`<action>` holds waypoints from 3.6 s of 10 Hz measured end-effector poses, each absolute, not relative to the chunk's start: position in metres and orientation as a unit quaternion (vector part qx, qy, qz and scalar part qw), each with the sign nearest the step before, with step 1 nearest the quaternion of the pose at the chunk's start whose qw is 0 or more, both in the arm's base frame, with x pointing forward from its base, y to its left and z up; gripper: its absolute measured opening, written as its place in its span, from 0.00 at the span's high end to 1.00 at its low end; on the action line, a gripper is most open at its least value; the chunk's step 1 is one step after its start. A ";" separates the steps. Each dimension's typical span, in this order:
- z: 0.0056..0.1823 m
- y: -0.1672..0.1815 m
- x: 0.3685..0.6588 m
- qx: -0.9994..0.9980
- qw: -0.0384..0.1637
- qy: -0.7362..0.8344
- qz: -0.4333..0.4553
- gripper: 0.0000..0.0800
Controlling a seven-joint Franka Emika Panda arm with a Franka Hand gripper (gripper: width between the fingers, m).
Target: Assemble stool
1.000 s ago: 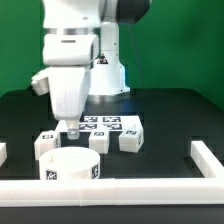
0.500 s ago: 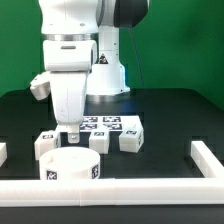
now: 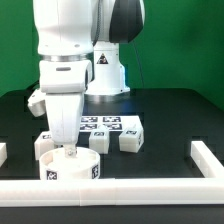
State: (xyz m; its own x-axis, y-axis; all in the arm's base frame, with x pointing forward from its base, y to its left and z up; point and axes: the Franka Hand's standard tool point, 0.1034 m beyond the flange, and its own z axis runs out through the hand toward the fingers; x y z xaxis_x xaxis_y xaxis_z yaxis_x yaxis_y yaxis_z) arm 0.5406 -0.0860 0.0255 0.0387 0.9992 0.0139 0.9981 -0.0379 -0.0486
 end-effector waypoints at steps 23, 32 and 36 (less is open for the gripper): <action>0.021 -0.043 0.550 -0.733 0.028 -0.679 0.009 0.96; 0.017 0.061 0.576 -0.806 0.036 -0.591 -0.004 0.96; 0.018 0.097 0.580 -0.834 0.043 -0.550 0.004 0.96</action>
Offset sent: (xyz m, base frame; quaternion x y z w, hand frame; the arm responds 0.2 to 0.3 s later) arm 0.0076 0.0043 -0.0013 -0.0073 0.0052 -0.0146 0.9999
